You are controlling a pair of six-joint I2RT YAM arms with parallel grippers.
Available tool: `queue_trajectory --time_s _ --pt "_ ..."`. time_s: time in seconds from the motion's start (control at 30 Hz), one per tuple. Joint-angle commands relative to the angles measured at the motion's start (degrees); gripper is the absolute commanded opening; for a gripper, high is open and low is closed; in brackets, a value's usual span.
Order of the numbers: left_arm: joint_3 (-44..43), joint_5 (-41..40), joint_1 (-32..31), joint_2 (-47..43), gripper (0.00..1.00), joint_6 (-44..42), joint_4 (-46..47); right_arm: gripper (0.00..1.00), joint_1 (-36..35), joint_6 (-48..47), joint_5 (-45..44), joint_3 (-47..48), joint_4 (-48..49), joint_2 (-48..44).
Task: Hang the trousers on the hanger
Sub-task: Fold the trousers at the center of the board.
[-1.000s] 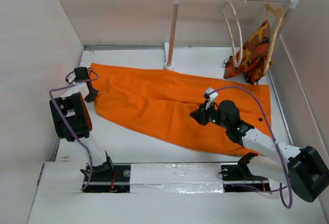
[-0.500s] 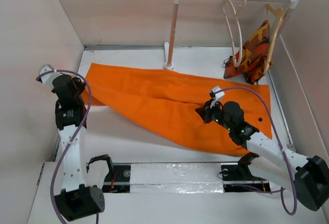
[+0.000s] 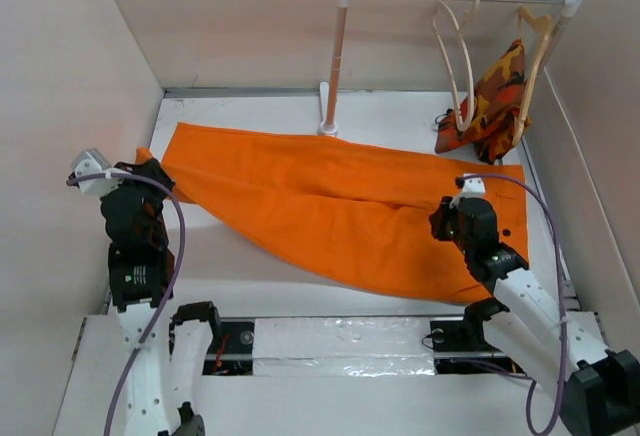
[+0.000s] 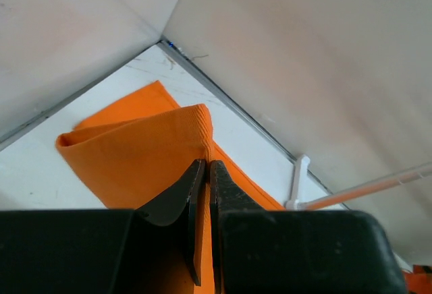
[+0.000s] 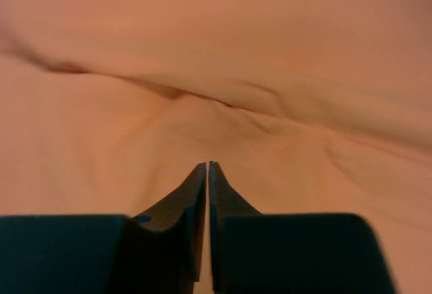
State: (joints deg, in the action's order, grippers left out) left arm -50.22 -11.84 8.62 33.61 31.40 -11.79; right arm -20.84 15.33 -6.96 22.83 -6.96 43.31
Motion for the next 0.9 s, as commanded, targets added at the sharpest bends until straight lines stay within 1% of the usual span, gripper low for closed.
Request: queue_trajectory --time_s 0.0,0.07,0.1,0.17,0.2,0.23,0.27,0.3,0.33,0.43,0.47,0.57,0.6,0.67,0.77,0.8,0.87 --pt "-1.2 1.2 -3.51 -3.1 0.0 -1.6 5.37 0.23 5.95 7.59 -9.12 0.13 -7.54 -1.21" --pt "-2.08 1.29 -5.45 -4.15 0.0 -3.27 5.9 0.23 9.92 8.05 -8.34 -1.12 -6.23 -1.82" --pt "-2.43 1.46 -7.46 -4.34 0.0 -3.88 6.16 0.49 14.03 9.53 -8.24 -1.99 -5.87 -2.17" --pt "-3.83 1.55 -9.84 -4.86 0.0 -4.85 5.82 0.59 18.45 9.54 -8.5 -1.91 -5.08 -2.35" --pt "-4.1 1.73 -10.98 -5.21 0.0 -5.29 5.82 0.65 20.64 9.28 -9.55 -1.48 -5.25 -2.27" --pt "-3.93 1.73 -13.43 -5.65 0.0 -5.55 5.9 0.67 24.41 9.19 -10.95 -0.86 -5.17 -2.0" --pt "-3.75 1.38 -14.67 -6.44 0.0 -6.25 5.99 0.68 26.71 9.45 -12.62 -0.6 -5.25 -1.65" --pt "-3.66 1.2 -15.91 -6.88 0.0 -6.61 5.9 0.69 29.69 8.84 -11.16 -0.16 -4.91 -1.13" --pt "-3.31 0.85 -18.27 -7.15 0.0 -7.05 5.64 0.69 34.33 8.4 -9.84 1.76 -5.25 -0.08" --pt "-3.05 -0.55 -21.97 -8.9 0.0 -9.07 4.15 0.69 38.93 9.54 -13.59 3.44 -5.08 2.38" --pt "-3.05 -1.17 -24.33 -9.95 0.0 -9.86 3.45 0.69 43.64 10.41 -12.65 4.06 -5.34 3.0" --pt "-2.43 -3.54 -27.51 -12.67 0.0 -11.27 1.34 0.69 51.49 11.65 -4.67 3.02 -2.45 5.46" --pt "-2.17 -3.89 -29.35 -13.3 0.0 -11.36 0.98 0.7 55.86 10.61 -2.81 2.49 -0.96 6.17" --pt "-0.85 -4.07 -31.11 -15.05 0.0 -11.45 0.54 0.71 59.15 9.63 1.57 2.13 1.86 9.75" --pt "0.73 -4.77 -33.4 -17.16 0.0 -11.71 0.19 0.81 61.61 8.49 6.06 1.78 4.67 14.68" --pt "0.82 -5.38 -33.41 -17.6 0.0 -11.97 0.02 0.83 62.32 7.7 8.26 2.48 4.68 18.53" --pt "0.74 -7.23 -35.07 -19.18 0.0 -12.59 -0.6 0.82 63.56 6.65 11.43 3.79 4.33 21.8"
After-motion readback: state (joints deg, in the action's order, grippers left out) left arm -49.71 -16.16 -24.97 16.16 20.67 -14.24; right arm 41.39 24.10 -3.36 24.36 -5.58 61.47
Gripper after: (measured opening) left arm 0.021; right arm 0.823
